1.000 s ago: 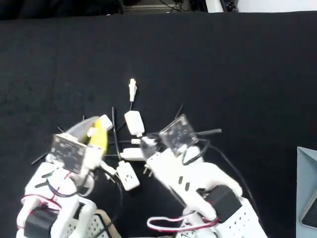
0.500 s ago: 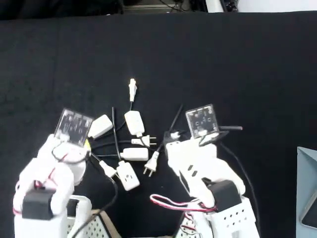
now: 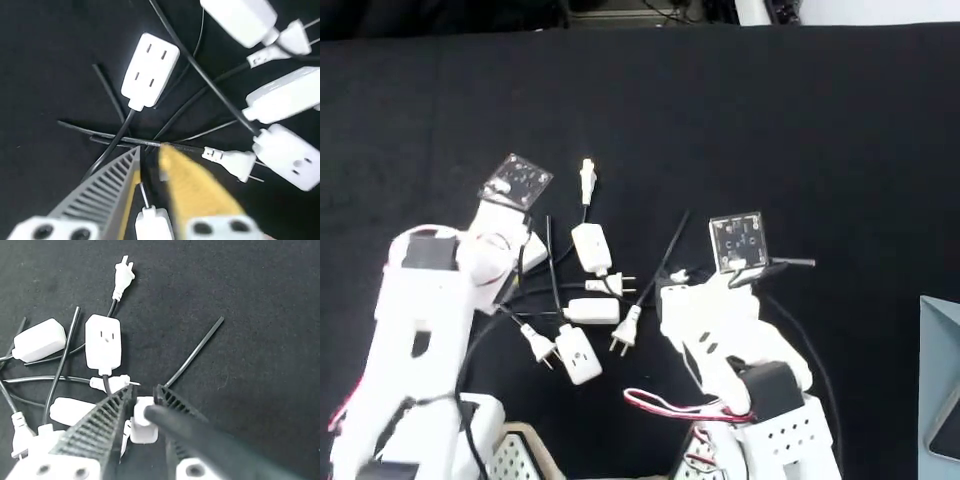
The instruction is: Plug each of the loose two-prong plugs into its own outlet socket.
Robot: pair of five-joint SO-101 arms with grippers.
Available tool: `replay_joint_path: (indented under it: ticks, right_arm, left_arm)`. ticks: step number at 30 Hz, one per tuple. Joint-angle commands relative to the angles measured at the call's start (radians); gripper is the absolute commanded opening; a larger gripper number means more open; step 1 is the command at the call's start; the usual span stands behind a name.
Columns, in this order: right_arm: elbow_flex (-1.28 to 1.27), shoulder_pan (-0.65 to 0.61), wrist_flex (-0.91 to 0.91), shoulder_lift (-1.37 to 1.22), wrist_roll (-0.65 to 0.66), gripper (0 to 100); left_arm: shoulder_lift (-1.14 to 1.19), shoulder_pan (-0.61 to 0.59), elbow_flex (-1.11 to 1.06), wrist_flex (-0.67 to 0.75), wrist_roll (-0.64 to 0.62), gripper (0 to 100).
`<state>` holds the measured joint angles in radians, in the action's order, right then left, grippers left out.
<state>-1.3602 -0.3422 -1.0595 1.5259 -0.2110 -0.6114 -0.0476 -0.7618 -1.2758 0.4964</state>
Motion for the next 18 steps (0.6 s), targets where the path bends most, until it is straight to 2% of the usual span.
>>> replay_joint_path:
  ticks: [1,6,11,18]
  right_arm:
    - [0.005,0.017,0.005,0.005,-0.012,1.1]
    - [0.012,0.015,0.063,0.005,-0.005,1.2]
    - [0.056,0.011,0.104,-0.019,0.066,1.2]
    - [0.34,-0.002,0.103,-0.375,0.117,1.3]
  left_arm:
    - [0.117,-0.045,0.05,0.084,0.011,23]
    - [0.14,-0.15,0.056,0.149,0.011,22]
    - [0.141,-0.179,0.045,0.15,0.012,22]
    - [0.141,-0.337,0.024,0.149,0.003,22]
